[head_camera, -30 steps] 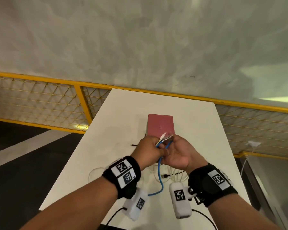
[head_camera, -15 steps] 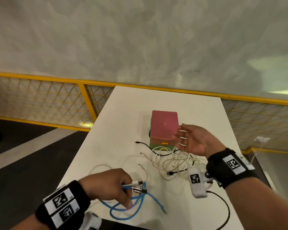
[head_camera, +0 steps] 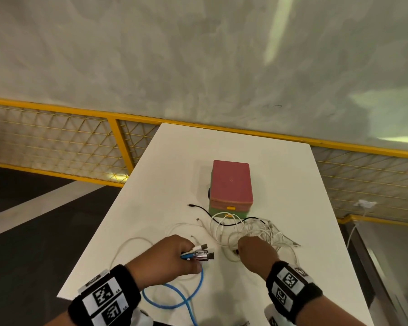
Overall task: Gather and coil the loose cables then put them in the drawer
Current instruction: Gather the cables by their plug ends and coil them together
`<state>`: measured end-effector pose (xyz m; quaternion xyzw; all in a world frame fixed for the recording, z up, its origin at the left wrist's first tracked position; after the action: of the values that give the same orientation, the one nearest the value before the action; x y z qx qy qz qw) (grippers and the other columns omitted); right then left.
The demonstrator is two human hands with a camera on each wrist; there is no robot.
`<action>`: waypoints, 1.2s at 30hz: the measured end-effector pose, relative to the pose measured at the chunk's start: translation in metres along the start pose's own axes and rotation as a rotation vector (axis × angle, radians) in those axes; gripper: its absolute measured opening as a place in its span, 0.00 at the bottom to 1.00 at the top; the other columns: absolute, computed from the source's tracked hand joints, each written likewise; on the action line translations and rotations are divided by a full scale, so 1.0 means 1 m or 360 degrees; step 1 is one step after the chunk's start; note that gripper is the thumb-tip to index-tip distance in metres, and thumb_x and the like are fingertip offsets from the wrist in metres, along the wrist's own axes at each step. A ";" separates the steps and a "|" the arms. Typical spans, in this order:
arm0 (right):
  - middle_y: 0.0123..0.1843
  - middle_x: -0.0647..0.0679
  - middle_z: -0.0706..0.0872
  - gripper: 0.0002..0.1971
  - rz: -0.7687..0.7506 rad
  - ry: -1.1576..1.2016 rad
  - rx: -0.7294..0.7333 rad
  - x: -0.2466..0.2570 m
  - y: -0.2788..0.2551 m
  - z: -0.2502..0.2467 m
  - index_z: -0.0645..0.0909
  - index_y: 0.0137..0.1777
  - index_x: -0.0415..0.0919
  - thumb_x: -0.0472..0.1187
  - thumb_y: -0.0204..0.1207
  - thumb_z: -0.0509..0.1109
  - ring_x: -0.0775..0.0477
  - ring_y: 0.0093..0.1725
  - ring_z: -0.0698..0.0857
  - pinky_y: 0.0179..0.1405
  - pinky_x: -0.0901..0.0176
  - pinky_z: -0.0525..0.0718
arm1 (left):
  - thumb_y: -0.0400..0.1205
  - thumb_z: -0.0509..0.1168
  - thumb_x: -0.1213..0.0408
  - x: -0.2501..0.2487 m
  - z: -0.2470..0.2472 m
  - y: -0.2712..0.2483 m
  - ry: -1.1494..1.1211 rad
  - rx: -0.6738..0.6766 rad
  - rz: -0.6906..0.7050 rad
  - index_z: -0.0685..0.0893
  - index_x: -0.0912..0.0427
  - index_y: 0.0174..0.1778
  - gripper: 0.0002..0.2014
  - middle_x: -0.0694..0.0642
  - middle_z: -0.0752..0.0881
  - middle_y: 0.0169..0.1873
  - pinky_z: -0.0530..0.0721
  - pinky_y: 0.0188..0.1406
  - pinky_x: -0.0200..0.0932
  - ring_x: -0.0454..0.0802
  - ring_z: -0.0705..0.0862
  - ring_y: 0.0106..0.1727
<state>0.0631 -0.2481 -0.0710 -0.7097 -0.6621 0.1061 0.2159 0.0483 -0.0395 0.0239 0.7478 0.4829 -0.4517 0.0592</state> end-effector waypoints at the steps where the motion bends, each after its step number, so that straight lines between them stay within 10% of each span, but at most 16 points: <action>1: 0.60 0.43 0.88 0.14 0.0065 0.0003 -0.0029 -0.006 0.001 0.000 0.82 0.58 0.46 0.43 0.80 0.57 0.38 0.61 0.86 0.55 0.52 0.82 | 0.73 0.74 0.52 0.002 0.000 0.001 -0.0043 -0.0013 -0.0003 0.78 0.53 0.27 0.15 0.47 0.75 0.23 0.68 0.30 0.41 0.40 0.71 0.25; 15: 0.64 0.46 0.78 0.19 -0.0108 -0.0307 -0.0179 0.006 0.007 0.007 0.71 0.68 0.48 0.34 0.78 0.59 0.38 0.57 0.87 0.41 0.51 0.77 | 0.75 0.74 0.56 -0.003 -0.010 0.016 -0.0315 -0.0248 0.0004 0.72 0.52 0.25 0.18 0.47 0.69 0.25 0.67 0.32 0.41 0.42 0.68 0.28; 22: 0.65 0.48 0.80 0.16 -0.0163 -0.0400 -0.0153 0.010 0.006 0.016 0.79 0.65 0.47 0.37 0.81 0.58 0.40 0.64 0.83 0.53 0.51 0.81 | 0.78 0.73 0.54 -0.010 -0.014 0.021 -0.0430 -0.0319 0.0001 0.69 0.53 0.24 0.22 0.46 0.66 0.23 0.64 0.30 0.42 0.44 0.65 0.27; 30: 0.56 0.44 0.87 0.08 -0.0214 -0.0015 -0.0151 0.005 0.010 -0.010 0.77 0.53 0.47 0.42 0.78 0.60 0.37 0.56 0.86 0.43 0.53 0.77 | 0.85 0.66 0.58 -0.033 -0.046 0.029 -0.0755 -0.0586 0.0030 0.91 0.59 0.42 0.12 0.47 0.78 0.21 0.74 0.27 0.34 0.42 0.75 0.22; 36: 0.69 0.47 0.81 0.17 -0.0192 -0.0076 -0.0131 0.006 0.008 0.003 0.79 0.67 0.47 0.39 0.80 0.58 0.40 0.67 0.82 0.63 0.53 0.79 | 0.83 0.69 0.57 -0.035 -0.043 0.033 -0.0881 -0.0581 -0.0003 0.91 0.62 0.45 0.11 0.54 0.81 0.25 0.76 0.33 0.41 0.47 0.79 0.27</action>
<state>0.0693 -0.2424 -0.0762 -0.6740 -0.7125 0.0825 0.1767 0.0964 -0.0577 0.0637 0.5733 0.5222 -0.5439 0.3208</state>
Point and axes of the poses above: each hand's wrist, its own y-axis towards the middle knuckle, its own z-axis out of the palm, x = y × z, the point moved 10 cm from there along y, towards the middle knuckle
